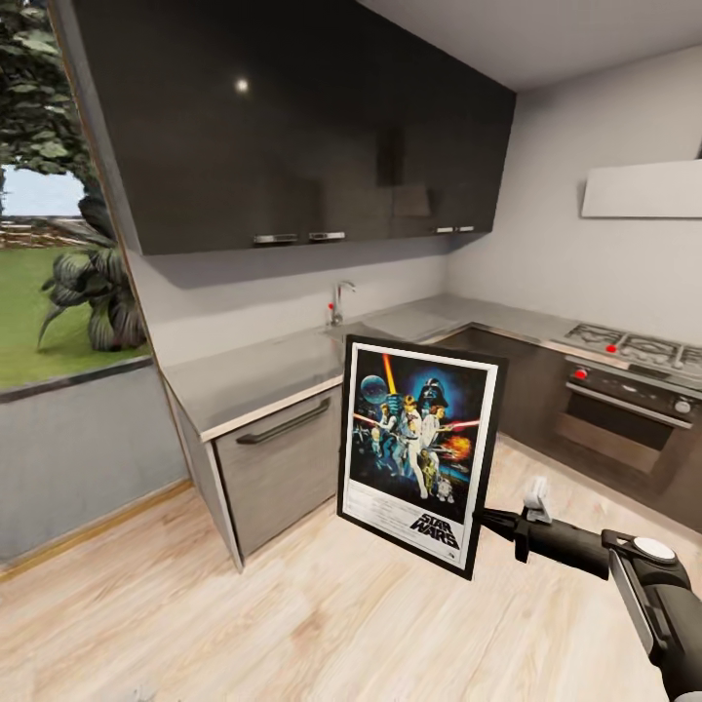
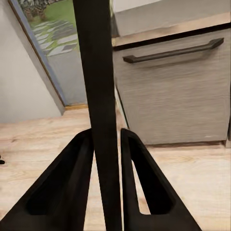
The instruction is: Pick up the poster from the kitchen countertop and hang it on one of the wall nails in the kitchen.
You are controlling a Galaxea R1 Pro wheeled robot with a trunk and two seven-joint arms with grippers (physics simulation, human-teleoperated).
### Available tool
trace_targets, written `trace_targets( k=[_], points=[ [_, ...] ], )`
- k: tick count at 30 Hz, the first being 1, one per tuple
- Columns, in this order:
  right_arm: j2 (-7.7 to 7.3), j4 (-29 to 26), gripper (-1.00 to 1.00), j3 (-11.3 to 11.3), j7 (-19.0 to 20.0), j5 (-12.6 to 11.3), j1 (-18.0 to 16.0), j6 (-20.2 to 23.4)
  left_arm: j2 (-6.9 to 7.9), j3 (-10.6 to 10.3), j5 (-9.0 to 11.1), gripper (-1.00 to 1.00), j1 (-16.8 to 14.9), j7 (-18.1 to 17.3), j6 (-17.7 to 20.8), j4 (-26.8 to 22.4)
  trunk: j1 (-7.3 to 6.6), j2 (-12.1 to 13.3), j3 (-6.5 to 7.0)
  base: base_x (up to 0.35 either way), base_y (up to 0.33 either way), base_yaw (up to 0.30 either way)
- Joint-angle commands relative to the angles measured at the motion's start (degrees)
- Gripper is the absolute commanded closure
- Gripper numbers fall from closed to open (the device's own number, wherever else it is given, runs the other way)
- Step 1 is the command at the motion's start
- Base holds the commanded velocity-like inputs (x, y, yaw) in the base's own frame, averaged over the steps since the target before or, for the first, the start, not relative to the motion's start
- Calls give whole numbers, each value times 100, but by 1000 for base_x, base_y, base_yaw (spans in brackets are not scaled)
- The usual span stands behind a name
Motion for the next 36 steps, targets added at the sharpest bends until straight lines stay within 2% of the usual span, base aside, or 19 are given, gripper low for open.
trace_targets(
  k=[1,8,15,23,36],
  points=[
    [0,-5,100,-8,33,-10,-4,70,7,-48,42,-100,-9,-9,-32,9,1,-14,-14,-272,188,285],
    [0,-43,100,-8,30,-9,-4,66,20,-48,47,-100,-9,-9,-32,8,1,-14,-14,-255,149,289],
    [8,-73,100,-4,-32,-2,-4,65,22,-48,49,-100,-9,-9,-32,2,1,-14,-14,-71,88,291],
    [9,-75,100,16,-223,-9,-4,71,22,-48,49,-100,-9,-7,-32,7,1,-14,-14,-109,250,291],
    [9,-75,100,19,-242,-10,-4,71,22,-48,49,-100,-9,-9,-32,9,1,-14,-14,-157,276,291]
  ],
)
